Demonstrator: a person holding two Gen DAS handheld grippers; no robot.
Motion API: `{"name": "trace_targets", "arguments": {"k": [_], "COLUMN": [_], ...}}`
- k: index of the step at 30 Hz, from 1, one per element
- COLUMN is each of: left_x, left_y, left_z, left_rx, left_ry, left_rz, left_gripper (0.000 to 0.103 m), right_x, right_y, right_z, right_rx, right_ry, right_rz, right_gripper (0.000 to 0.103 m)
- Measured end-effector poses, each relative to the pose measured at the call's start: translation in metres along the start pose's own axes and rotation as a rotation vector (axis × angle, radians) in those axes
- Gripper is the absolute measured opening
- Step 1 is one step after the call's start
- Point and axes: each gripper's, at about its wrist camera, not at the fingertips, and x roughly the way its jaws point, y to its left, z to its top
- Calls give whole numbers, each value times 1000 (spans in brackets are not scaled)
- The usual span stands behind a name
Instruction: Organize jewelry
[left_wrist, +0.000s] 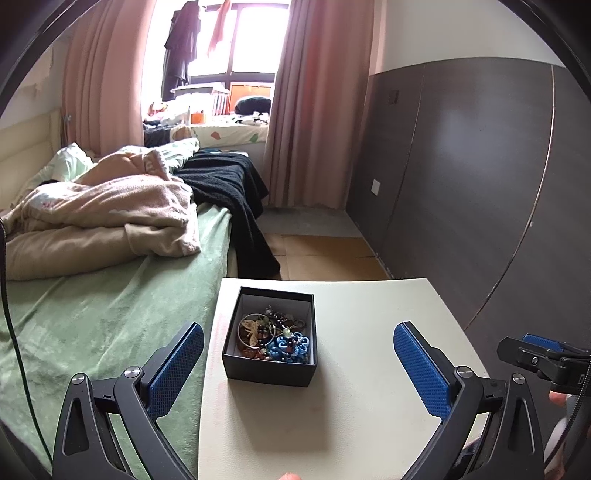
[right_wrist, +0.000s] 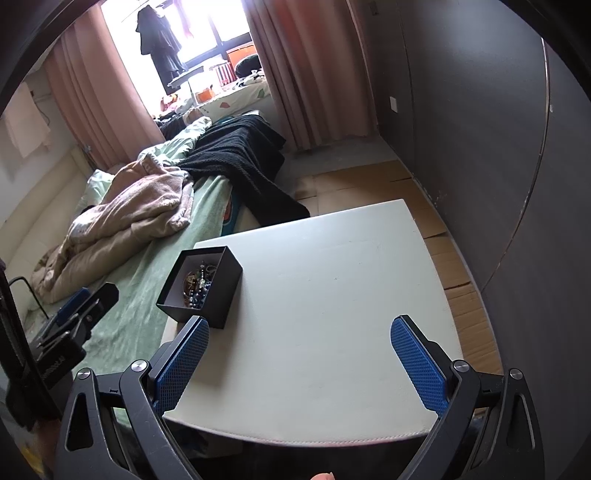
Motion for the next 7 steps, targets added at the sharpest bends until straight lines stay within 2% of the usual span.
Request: {"name": "trace_targets", "arguments": {"k": [7], "left_x": [-4], "left_y": [-3], "left_z": [0], "left_rx": [17], "left_ry": [-20], "left_rz": [12], "left_gripper": [103], "right_x": [2], "right_y": [2], "right_z": [-1], "right_rx": [-1], "right_ry": [5], "right_rz": [-7], "right_gripper": [99]}}
